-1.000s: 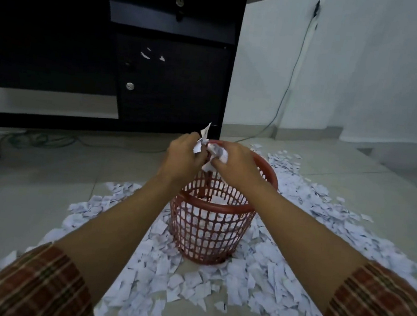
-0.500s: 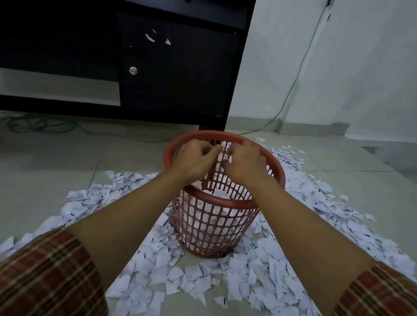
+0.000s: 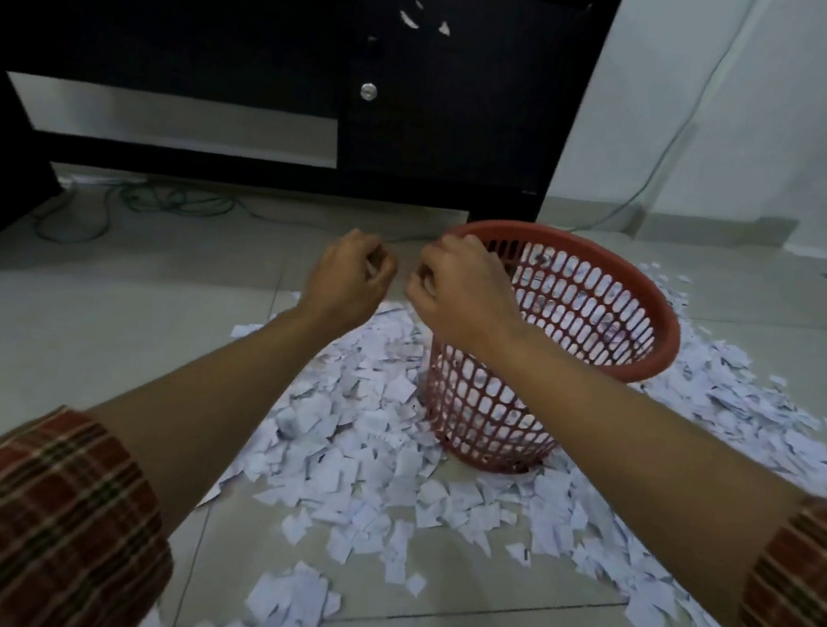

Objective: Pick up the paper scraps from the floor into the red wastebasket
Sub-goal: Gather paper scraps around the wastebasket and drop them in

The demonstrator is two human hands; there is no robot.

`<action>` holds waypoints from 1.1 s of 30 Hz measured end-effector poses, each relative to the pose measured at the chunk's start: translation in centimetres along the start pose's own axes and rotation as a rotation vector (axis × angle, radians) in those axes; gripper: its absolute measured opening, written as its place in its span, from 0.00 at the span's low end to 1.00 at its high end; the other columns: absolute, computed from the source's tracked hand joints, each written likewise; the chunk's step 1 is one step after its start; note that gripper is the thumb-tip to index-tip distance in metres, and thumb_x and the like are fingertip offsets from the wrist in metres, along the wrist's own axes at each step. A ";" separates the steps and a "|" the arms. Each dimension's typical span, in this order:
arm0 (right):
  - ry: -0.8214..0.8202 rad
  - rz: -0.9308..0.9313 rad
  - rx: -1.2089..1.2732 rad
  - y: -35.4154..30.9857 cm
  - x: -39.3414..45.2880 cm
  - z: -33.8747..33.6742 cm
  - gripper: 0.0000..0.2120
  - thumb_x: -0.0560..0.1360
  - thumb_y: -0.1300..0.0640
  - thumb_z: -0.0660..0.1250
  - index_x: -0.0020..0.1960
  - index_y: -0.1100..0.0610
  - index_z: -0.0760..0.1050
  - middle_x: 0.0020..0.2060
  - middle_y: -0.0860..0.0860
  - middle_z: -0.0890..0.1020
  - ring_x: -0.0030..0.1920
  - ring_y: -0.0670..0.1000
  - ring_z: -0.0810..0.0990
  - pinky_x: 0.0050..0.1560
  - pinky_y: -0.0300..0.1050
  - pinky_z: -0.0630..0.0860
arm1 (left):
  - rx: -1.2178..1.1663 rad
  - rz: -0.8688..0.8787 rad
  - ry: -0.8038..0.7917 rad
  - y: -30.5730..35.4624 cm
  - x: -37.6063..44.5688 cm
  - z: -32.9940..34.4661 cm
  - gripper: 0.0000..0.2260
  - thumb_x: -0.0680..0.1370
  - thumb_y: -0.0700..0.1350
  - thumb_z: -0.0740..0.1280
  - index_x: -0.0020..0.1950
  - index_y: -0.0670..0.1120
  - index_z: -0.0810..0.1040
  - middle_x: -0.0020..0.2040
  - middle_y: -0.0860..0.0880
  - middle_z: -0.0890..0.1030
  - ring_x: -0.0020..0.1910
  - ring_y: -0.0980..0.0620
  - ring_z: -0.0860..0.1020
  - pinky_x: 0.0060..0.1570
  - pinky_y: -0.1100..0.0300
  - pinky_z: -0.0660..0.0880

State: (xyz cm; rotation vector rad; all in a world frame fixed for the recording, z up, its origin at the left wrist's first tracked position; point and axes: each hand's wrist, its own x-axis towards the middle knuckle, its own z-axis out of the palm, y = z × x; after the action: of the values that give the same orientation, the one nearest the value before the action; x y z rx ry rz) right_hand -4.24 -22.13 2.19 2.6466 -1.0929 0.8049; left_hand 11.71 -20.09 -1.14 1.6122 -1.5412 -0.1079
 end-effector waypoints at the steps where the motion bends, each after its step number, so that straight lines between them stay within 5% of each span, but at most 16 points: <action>1: -0.005 -0.016 0.048 -1.0 -0.2 0.7 0.10 0.76 0.53 0.62 0.43 0.59 0.77 0.41 0.54 0.77 0.43 0.54 0.71 0.40 0.47 0.65 | 0.042 -0.036 -0.038 -1.2 -0.6 -0.8 0.08 0.79 0.46 0.63 0.41 0.44 0.75 0.42 0.47 0.77 0.41 0.49 0.75 0.39 0.57 0.68; 8: -0.486 -0.224 -0.013 -6.8 -4.1 8.3 0.14 0.77 0.50 0.61 0.57 0.57 0.76 0.53 0.56 0.75 0.55 0.57 0.72 0.49 0.51 0.70 | 0.432 -0.092 -0.447 -9.1 -6.4 -4.9 0.07 0.78 0.46 0.64 0.49 0.45 0.80 0.49 0.43 0.76 0.48 0.41 0.77 0.48 0.53 0.74; 14: -0.812 -0.102 0.020 -8.0 -6.9 16.1 0.28 0.77 0.39 0.61 0.70 0.54 0.64 0.66 0.58 0.66 0.65 0.61 0.67 0.59 0.55 0.68 | 0.635 -0.118 -0.748 -12.1 -9.0 -6.0 0.10 0.79 0.48 0.63 0.59 0.47 0.76 0.59 0.45 0.74 0.56 0.45 0.75 0.49 0.57 0.69; 18: -0.996 0.176 0.123 -8.3 -9.1 20.9 0.47 0.68 0.25 0.61 0.78 0.45 0.47 0.77 0.58 0.45 0.76 0.64 0.47 0.70 0.69 0.51 | 0.667 -0.196 -0.757 -14.7 -9.9 -6.2 0.12 0.79 0.48 0.63 0.62 0.48 0.73 0.61 0.46 0.73 0.58 0.45 0.75 0.50 0.57 0.69; 23: -0.984 0.420 0.202 -7.5 -11.0 24.8 0.59 0.56 0.18 0.62 0.74 0.34 0.33 0.74 0.55 0.27 0.72 0.68 0.27 0.65 0.80 0.41 | 0.685 -0.249 -0.762 -17.9 -10.8 -5.0 0.24 0.78 0.56 0.65 0.71 0.51 0.64 0.68 0.45 0.67 0.64 0.42 0.70 0.61 0.48 0.70; 27: -0.949 0.432 0.155 -7.4 -12.0 25.9 0.49 0.64 0.21 0.59 0.76 0.34 0.40 0.77 0.58 0.37 0.74 0.69 0.35 0.65 0.77 0.40 | 0.574 -0.385 -0.772 -19.6 -10.9 -2.7 0.44 0.69 0.68 0.68 0.77 0.56 0.52 0.76 0.43 0.55 0.72 0.37 0.60 0.67 0.39 0.65; 29: -0.823 0.409 0.124 -8.0 -12.1 26.0 0.36 0.72 0.31 0.61 0.76 0.39 0.53 0.76 0.58 0.53 0.74 0.66 0.51 0.68 0.71 0.52 | 0.496 -0.462 -0.775 -20.1 -10.6 -1.4 0.53 0.63 0.72 0.70 0.78 0.59 0.44 0.78 0.41 0.47 0.75 0.34 0.54 0.69 0.36 0.61; 31: -0.625 0.329 0.106 -8.4 -12.1 26.0 0.23 0.74 0.46 0.67 0.68 0.46 0.71 0.64 0.57 0.71 0.63 0.65 0.69 0.56 0.63 0.69 | 0.443 -0.510 -0.785 -20.4 -10.2 0.0 0.61 0.57 0.72 0.74 0.77 0.61 0.38 0.78 0.40 0.40 0.75 0.31 0.48 0.70 0.34 0.57; 33: -0.507 0.260 0.162 -8.1 -12.6 26.1 0.13 0.70 0.60 0.71 0.55 0.53 0.79 0.51 0.59 0.76 0.50 0.65 0.76 0.39 0.55 0.74 | 0.415 -0.537 -0.818 -20.2 -10.0 1.0 0.65 0.54 0.69 0.77 0.76 0.62 0.33 0.77 0.39 0.34 0.75 0.29 0.44 0.72 0.34 0.53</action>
State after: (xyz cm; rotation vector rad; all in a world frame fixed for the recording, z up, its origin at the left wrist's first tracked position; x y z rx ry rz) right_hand 4.85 -17.73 -26.21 2.9751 -1.5743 0.2594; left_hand 24.32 -15.31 -19.25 2.4800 -1.7262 -0.8818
